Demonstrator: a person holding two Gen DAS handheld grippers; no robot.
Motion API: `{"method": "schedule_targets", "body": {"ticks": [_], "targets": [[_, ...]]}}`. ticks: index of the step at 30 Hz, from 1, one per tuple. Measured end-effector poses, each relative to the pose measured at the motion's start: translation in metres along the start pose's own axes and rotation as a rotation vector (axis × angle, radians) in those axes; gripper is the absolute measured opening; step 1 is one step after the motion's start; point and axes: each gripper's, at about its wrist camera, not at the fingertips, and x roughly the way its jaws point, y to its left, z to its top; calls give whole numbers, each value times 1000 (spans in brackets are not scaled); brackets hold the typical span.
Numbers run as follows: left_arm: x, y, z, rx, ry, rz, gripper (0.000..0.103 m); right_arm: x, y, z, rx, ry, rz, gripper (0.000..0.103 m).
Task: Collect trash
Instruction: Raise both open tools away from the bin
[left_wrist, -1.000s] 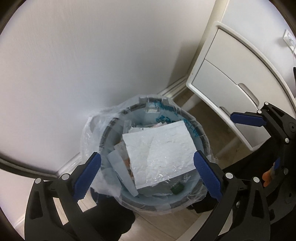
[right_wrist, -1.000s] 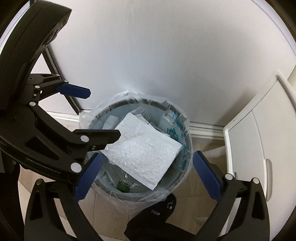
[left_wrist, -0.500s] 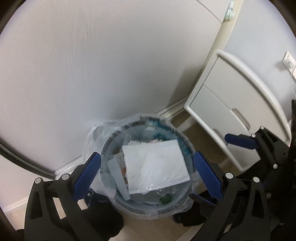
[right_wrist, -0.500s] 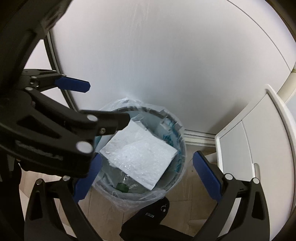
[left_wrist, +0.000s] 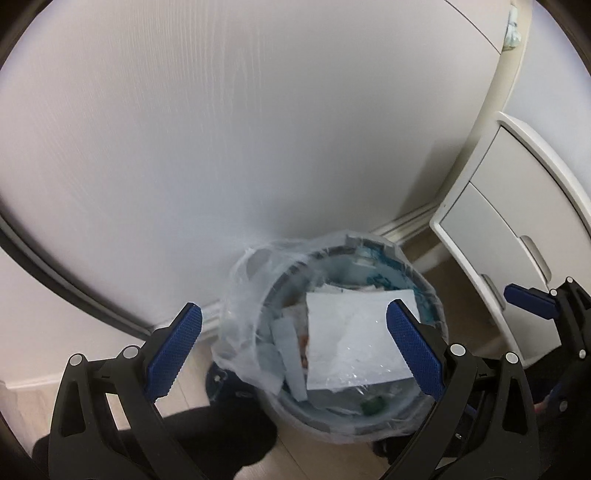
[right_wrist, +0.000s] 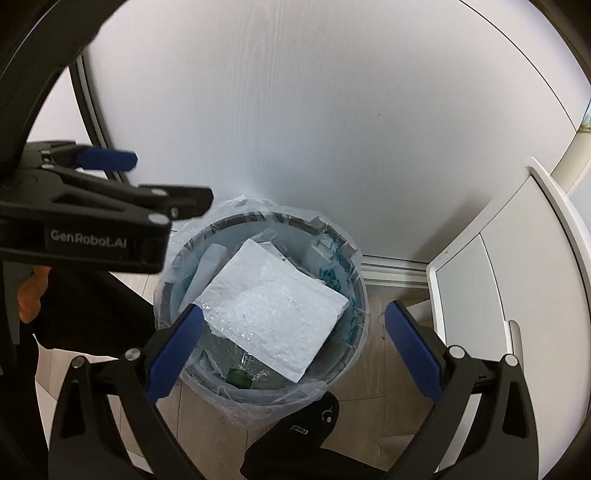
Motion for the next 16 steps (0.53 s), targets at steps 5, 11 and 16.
{"method": "schedule_targets", "body": {"ticks": [5,11,16], "targets": [[0,1,1,0,-14,-9,97,2,1,0,-5,5,-2,96],[4,-1,1,-12,14,-16,97,3,2,0,-7,8,0,96],[9,0,-2,-25,46,-22,97,4,4,0,-15,11,5,96]]}}
